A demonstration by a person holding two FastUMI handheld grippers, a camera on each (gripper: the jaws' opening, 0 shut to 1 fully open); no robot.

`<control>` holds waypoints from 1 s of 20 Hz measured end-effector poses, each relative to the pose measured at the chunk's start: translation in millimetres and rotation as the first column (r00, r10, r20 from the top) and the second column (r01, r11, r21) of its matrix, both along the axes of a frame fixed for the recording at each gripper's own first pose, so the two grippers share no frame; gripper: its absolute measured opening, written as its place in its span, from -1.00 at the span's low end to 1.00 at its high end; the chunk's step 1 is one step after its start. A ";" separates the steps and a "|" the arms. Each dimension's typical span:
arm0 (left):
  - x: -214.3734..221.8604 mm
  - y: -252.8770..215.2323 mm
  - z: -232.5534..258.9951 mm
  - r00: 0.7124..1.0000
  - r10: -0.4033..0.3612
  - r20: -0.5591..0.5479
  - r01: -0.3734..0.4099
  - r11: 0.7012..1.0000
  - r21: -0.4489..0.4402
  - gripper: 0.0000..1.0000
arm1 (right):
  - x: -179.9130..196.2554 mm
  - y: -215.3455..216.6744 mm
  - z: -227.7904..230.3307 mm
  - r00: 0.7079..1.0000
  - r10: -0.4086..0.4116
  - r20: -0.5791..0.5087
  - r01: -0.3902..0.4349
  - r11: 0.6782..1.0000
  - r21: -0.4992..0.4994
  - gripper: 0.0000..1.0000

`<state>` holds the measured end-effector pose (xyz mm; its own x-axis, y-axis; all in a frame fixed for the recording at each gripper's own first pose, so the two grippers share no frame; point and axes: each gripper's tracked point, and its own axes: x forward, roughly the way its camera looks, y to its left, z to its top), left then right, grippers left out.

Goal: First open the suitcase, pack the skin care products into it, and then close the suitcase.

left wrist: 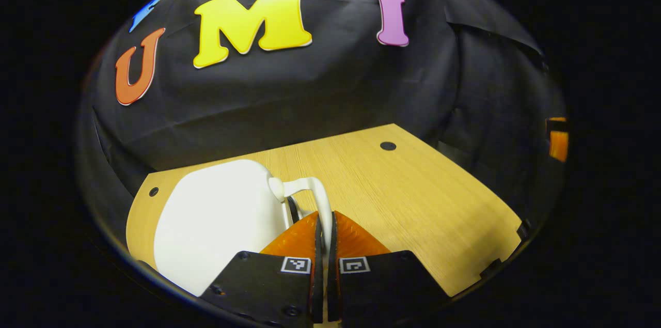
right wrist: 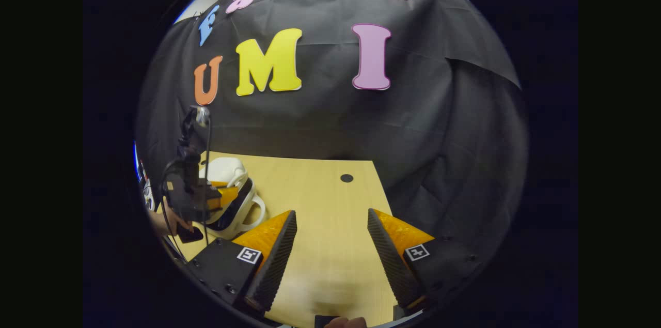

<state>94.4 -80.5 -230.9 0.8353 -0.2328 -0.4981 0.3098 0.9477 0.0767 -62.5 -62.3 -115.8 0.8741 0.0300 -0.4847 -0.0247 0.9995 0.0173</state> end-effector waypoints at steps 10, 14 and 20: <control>-7.2 -27.1 -39.7 0.994 -0.039 -0.102 0.031 0.997 -0.072 -0.60 | -0.5 2.3 -4.2 1.000 0.013 -0.015 -0.013 1.000 -0.012 0.63; -18.0 -38.9 -24.8 0.995 -0.054 -0.079 0.045 0.993 -0.110 0.31 | 8.1 14.0 1.1 0.999 0.045 0.004 -0.045 0.999 -0.010 0.63; -24.6 -5.2 67.1 0.992 0.083 0.094 -0.060 0.971 -0.232 1.00 | 28.7 51.4 24.0 0.990 0.117 0.074 -0.116 0.993 -0.016 0.63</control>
